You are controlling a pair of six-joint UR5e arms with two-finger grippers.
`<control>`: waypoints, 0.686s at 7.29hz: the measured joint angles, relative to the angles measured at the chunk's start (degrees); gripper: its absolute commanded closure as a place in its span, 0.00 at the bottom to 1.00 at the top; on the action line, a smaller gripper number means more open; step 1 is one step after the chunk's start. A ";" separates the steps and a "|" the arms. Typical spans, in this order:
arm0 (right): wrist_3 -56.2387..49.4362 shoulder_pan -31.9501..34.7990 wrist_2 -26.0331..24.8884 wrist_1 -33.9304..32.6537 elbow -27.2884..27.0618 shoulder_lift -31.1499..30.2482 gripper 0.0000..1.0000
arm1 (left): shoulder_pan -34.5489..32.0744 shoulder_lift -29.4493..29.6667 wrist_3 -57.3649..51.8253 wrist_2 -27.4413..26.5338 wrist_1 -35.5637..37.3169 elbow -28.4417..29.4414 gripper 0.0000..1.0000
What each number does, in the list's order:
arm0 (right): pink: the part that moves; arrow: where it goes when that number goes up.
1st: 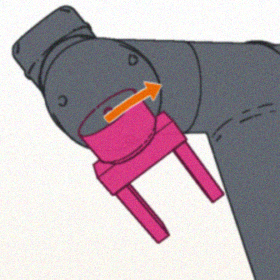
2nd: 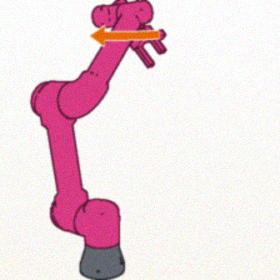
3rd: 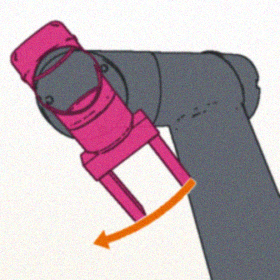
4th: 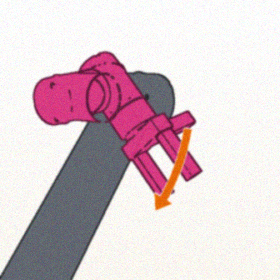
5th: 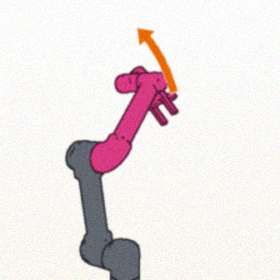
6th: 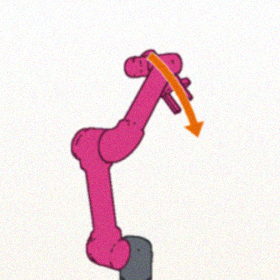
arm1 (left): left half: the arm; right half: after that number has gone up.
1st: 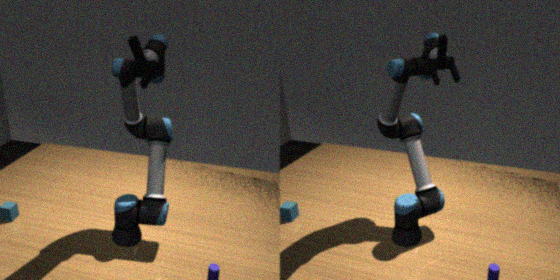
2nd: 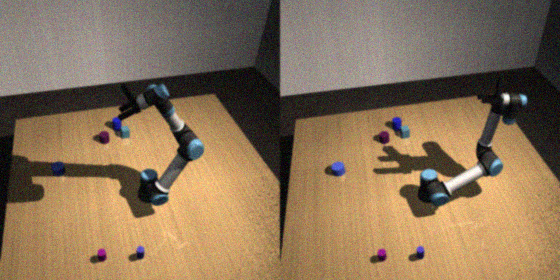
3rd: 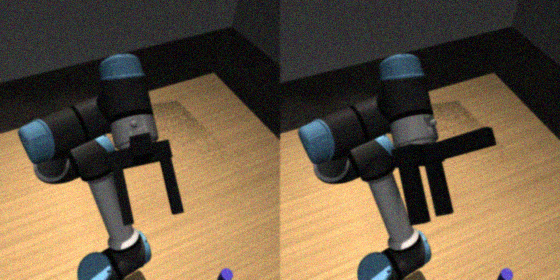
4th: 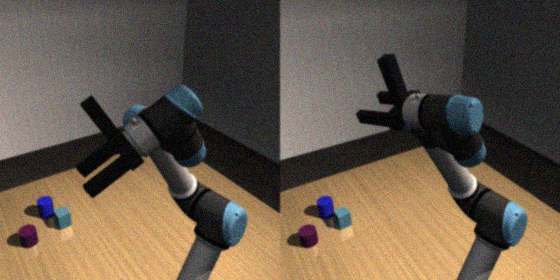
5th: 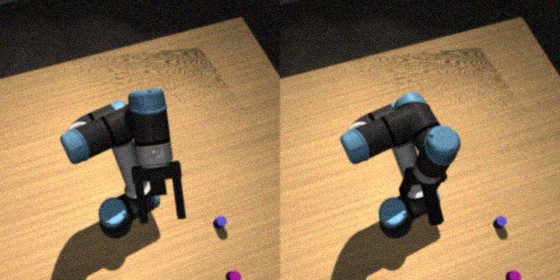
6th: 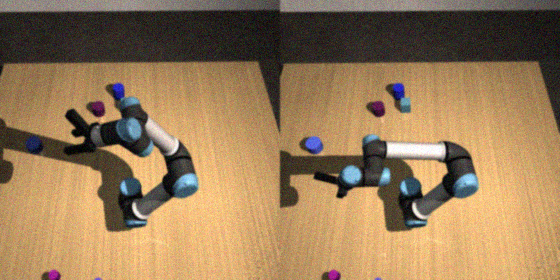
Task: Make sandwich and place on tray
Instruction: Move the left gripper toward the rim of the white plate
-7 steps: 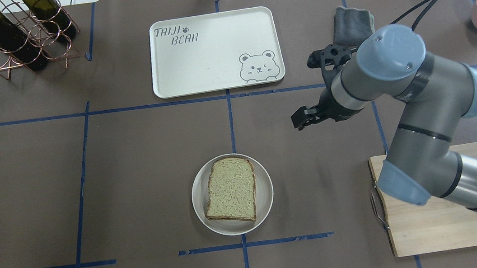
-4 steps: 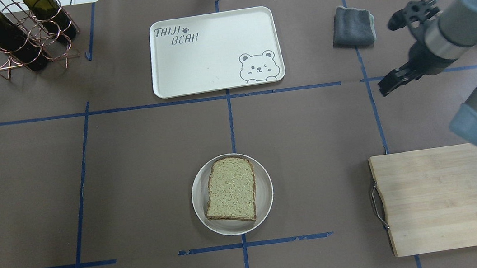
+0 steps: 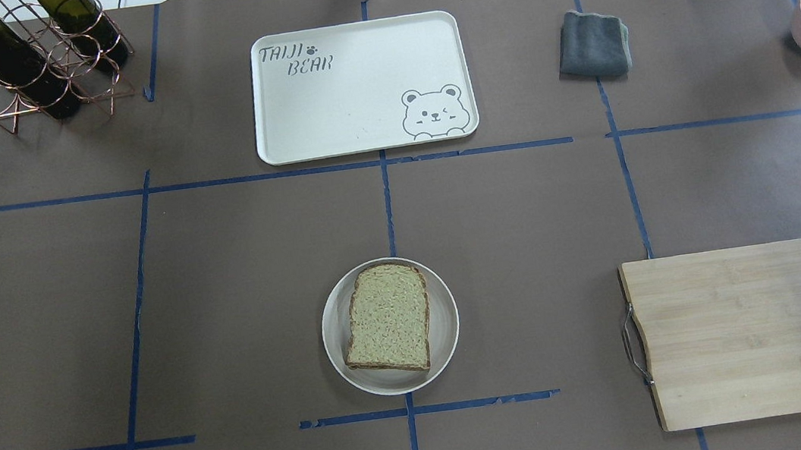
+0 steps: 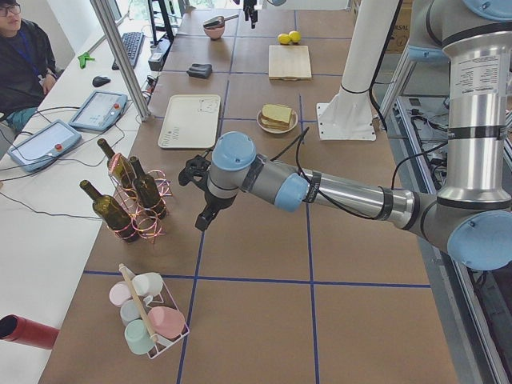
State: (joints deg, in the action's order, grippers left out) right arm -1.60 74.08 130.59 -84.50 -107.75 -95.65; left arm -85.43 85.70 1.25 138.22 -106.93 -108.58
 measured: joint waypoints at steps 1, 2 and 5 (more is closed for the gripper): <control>-2.16 3.05 0.52 0.02 -0.01 -3.17 0.00 | 4.19 0.04 7.88 -0.10 -1.99 -1.87 0.00; -3.39 5.45 0.73 0.03 -0.05 -5.57 0.00 | 9.14 0.15 17.16 -0.32 -4.00 -4.16 0.00; -3.61 9.14 0.72 -1.94 -0.12 -8.21 0.00 | 24.72 3.68 45.19 -3.63 -10.95 -8.25 0.00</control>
State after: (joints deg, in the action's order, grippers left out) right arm -5.21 83.22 131.30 -86.44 -107.87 -103.86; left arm -60.70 89.38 46.44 134.60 -117.88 -116.83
